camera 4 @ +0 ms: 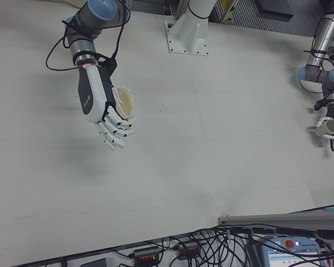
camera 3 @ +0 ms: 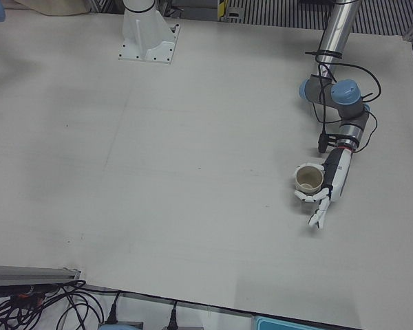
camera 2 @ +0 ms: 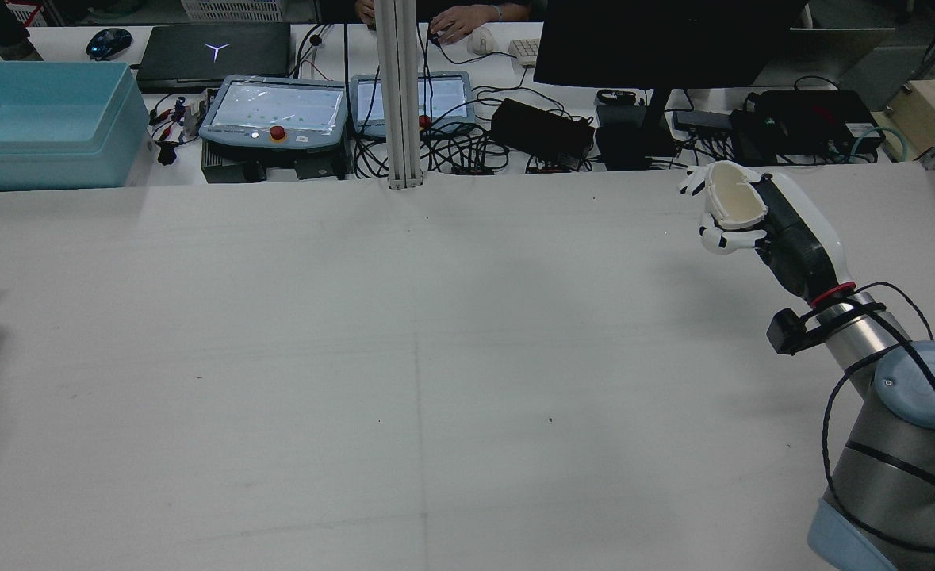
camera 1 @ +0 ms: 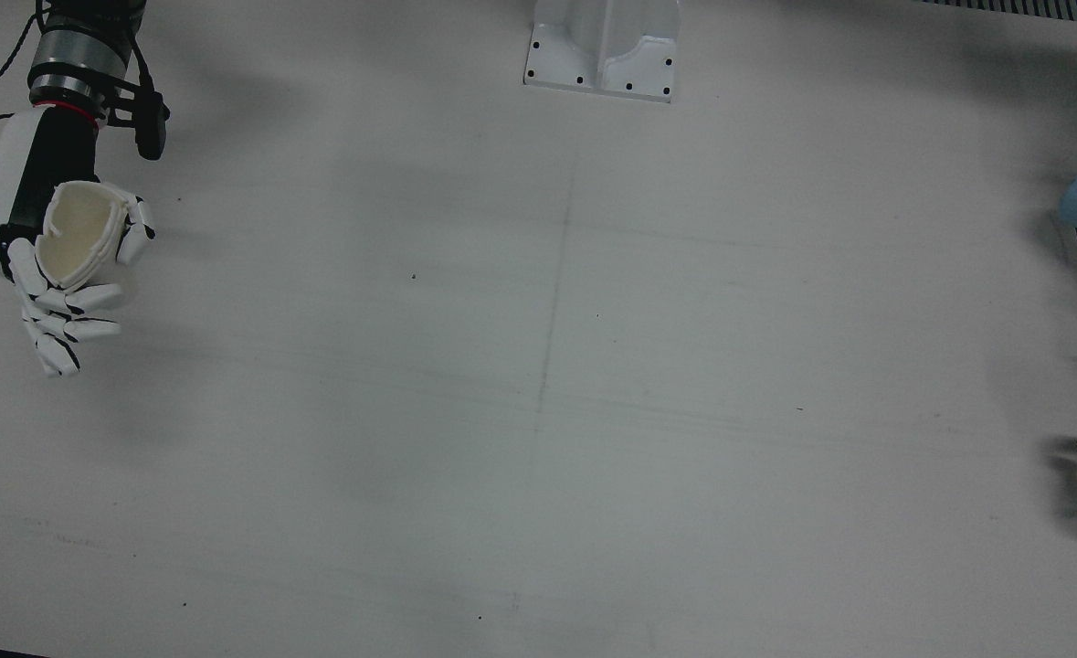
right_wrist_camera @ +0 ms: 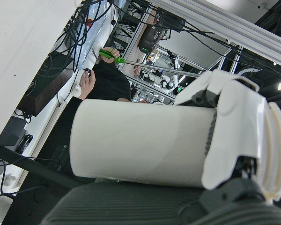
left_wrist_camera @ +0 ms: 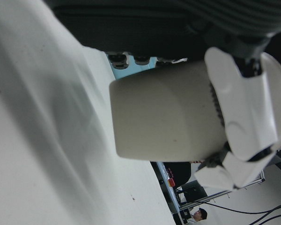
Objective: Pour water
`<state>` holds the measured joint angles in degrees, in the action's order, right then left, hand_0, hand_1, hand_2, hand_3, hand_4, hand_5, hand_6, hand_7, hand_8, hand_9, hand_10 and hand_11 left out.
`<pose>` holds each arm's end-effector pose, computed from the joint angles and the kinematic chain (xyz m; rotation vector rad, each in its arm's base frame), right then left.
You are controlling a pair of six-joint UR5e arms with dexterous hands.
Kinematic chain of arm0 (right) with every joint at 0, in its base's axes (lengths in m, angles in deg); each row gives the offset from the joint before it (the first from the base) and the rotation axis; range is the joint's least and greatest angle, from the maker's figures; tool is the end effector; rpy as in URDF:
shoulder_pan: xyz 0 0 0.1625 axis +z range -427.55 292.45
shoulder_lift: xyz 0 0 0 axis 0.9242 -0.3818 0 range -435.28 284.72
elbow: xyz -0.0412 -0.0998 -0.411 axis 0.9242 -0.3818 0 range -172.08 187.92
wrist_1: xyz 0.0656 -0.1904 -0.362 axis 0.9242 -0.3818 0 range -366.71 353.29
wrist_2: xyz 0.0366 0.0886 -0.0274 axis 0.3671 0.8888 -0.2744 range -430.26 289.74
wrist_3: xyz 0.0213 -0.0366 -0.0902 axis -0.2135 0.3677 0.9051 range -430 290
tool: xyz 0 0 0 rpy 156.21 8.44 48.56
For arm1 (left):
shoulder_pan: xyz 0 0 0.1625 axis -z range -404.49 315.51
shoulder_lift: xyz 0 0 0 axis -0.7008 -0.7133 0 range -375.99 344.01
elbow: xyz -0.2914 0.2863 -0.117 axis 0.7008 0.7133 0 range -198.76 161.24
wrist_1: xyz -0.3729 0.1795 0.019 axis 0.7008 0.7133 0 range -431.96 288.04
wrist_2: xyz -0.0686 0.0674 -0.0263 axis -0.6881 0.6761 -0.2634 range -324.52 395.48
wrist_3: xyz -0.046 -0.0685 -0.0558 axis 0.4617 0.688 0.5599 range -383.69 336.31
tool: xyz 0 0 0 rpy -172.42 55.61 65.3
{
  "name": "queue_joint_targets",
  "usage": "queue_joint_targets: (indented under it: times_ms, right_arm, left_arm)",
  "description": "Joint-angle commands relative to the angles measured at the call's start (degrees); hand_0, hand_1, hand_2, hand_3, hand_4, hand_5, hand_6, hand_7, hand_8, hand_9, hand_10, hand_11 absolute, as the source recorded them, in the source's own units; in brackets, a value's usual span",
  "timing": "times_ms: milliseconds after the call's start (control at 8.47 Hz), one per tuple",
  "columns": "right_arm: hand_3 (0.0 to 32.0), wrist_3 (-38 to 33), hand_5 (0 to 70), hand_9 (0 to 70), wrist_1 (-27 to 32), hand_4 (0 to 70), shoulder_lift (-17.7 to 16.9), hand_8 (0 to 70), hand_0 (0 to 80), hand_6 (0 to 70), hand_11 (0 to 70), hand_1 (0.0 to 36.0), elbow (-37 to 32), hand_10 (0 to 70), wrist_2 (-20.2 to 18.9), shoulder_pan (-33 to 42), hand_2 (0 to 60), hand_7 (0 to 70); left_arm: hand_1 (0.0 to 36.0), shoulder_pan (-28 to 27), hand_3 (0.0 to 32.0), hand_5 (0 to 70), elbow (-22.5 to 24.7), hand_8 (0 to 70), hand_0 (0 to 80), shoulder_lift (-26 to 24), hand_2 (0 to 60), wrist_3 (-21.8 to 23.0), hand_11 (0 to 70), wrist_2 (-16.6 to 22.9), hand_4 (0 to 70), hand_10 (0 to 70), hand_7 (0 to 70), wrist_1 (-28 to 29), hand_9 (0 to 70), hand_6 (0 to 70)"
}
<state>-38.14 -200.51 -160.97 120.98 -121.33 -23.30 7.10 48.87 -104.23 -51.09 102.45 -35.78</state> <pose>-0.2063 -0.4746 0.4847 0.3284 -2.1705 1.7660 0.1479 -0.4639 0.8260 0.1446 2.1481 -1.6781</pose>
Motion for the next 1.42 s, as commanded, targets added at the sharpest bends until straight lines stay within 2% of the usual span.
queue_joint_targets:
  times_ms: [0,118,236,472,590,708,826,944,1181,1299]
  right_arm:
    - [0.0,-0.1,48.6,20.3,0.1,19.0,0.4,13.8,53.0,29.9,14.3,34.4,-0.6,8.1,0.1,-0.3,60.0,38.9]
    - [0.0,0.0,48.6,20.3,0.1,18.7,0.6,13.8,53.0,29.8,14.3,34.3,-0.7,8.1,0.1,-0.4,60.0,38.8]
    - [0.0,0.0,48.5,20.0,0.1,18.5,0.6,13.5,53.1,29.5,14.1,34.4,-0.7,7.9,0.1,-0.4,60.0,38.4]
    - [0.0,0.0,48.5,20.3,0.1,18.3,0.6,13.8,53.1,29.6,14.2,34.3,-0.7,8.0,0.1,-0.6,60.0,38.4]
    - [0.0,-0.1,48.1,20.0,0.1,18.0,0.6,13.5,53.1,29.4,14.1,34.2,-0.7,7.9,0.1,-0.6,60.0,38.4]
    - [0.0,-0.1,48.1,19.8,0.1,18.0,0.8,13.4,52.9,29.4,14.0,34.1,-0.7,7.8,0.1,-0.6,60.0,38.2]
    - [0.0,-0.2,48.2,19.8,0.0,18.1,0.8,13.4,53.1,29.3,13.7,34.1,-0.6,7.7,0.1,-0.5,60.0,38.3]
    - [0.0,-0.6,48.4,19.9,0.0,18.0,0.8,13.4,53.2,29.3,13.7,34.1,-0.6,7.6,0.1,-0.3,60.0,38.4]
    - [0.0,-1.0,48.2,19.6,0.5,17.8,0.6,13.2,53.3,29.3,13.8,34.1,-1.1,7.7,0.7,0.6,60.0,38.4]
    - [0.0,-4.2,47.9,20.0,0.9,17.7,0.7,13.5,53.0,29.4,14.2,34.0,-3.6,8.0,0.9,1.6,60.0,38.4]
  left_arm:
    - [5.4,0.0,0.0,46.7,-0.3,0.0,41.7,-0.1,4.8,0.1,4.4,1.0,38.1,3.1,10.3,-0.3,0.6,5.0]
    - [5.5,0.0,0.0,43.2,-0.3,0.0,42.1,0.0,3.4,0.1,4.3,1.0,35.7,3.0,10.6,-0.3,0.7,5.0]
    - [5.1,0.0,0.0,35.1,-0.3,0.0,41.9,0.4,0.8,0.2,4.0,0.9,32.6,2.8,10.6,-0.2,0.7,4.8]
    - [5.6,0.1,0.0,29.3,-0.4,0.0,42.5,0.4,0.0,0.3,3.8,0.8,28.0,2.5,9.8,-0.1,0.5,4.2]
    - [5.9,0.1,0.0,14.0,-0.5,0.0,43.1,0.9,0.0,0.3,2.8,0.8,19.4,1.6,7.1,0.0,0.0,2.3]
    - [6.6,0.1,3.0,2.4,-0.5,0.0,44.5,1.5,0.0,0.4,0.9,0.8,5.6,0.1,3.6,0.3,0.0,0.0]
    - [7.1,0.2,11.0,0.0,-0.1,0.0,45.1,3.0,0.0,1.5,0.4,0.8,1.4,0.0,2.3,0.4,0.0,0.0]
    - [7.3,0.9,14.6,0.0,0.2,0.0,45.5,3.5,0.0,2.3,0.0,0.8,0.0,0.0,1.8,0.0,0.0,0.0]
    - [5.8,6.2,14.0,0.0,2.5,0.0,45.6,5.2,0.0,2.0,0.0,1.3,0.8,0.0,2.3,1.3,0.0,0.0]
    - [4.9,6.5,16.2,0.0,4.3,0.0,45.7,9.3,0.0,1.8,0.0,1.6,1.1,0.0,2.2,2.4,0.0,0.0]
